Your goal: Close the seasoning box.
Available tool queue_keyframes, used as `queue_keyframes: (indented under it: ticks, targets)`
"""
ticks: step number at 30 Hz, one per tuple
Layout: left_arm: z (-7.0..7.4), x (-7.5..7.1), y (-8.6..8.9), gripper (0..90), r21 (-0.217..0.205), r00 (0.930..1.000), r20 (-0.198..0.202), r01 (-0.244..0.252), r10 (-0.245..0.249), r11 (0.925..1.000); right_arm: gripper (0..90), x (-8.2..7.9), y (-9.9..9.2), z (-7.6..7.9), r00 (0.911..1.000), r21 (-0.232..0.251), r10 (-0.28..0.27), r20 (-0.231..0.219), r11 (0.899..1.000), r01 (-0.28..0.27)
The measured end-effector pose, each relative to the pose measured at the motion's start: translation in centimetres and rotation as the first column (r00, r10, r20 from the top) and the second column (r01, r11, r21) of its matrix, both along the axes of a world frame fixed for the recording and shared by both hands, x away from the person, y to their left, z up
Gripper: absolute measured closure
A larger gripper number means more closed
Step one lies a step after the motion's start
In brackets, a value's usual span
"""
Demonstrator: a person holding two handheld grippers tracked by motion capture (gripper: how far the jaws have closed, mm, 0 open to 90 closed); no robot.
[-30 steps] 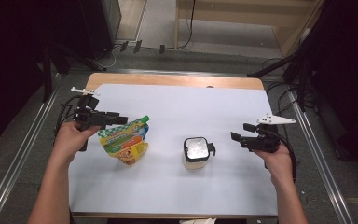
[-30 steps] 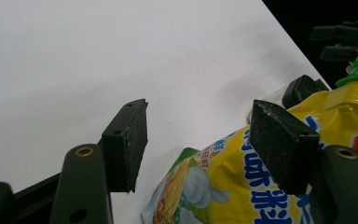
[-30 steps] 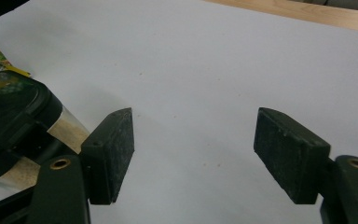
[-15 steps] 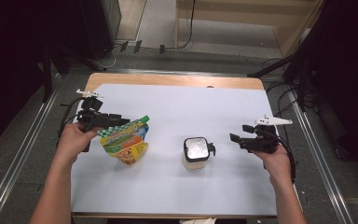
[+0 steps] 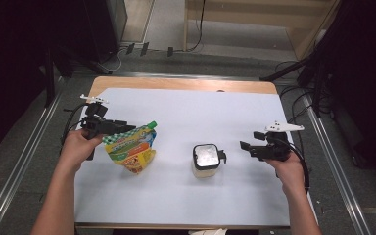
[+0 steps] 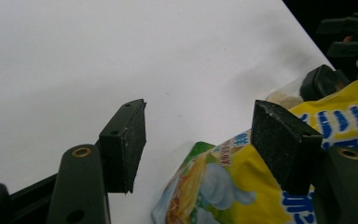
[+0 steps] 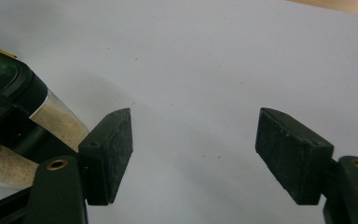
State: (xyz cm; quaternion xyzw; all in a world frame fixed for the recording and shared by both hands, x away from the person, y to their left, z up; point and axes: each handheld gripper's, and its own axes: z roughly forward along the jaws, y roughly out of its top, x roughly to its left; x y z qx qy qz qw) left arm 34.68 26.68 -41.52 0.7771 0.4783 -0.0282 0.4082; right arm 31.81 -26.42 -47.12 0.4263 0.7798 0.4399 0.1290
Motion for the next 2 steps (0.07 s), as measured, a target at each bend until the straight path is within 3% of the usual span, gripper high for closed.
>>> queue_keyframes:
  ticks: [2]
  targets:
    - [-0.46,0.17,0.19,34.4,0.011,1.0000,0.005,0.003,-0.003,0.9999,26.9,0.13,0.00,-0.19,1.0000,-0.013,-0.002,-0.008,1.000,0.002]
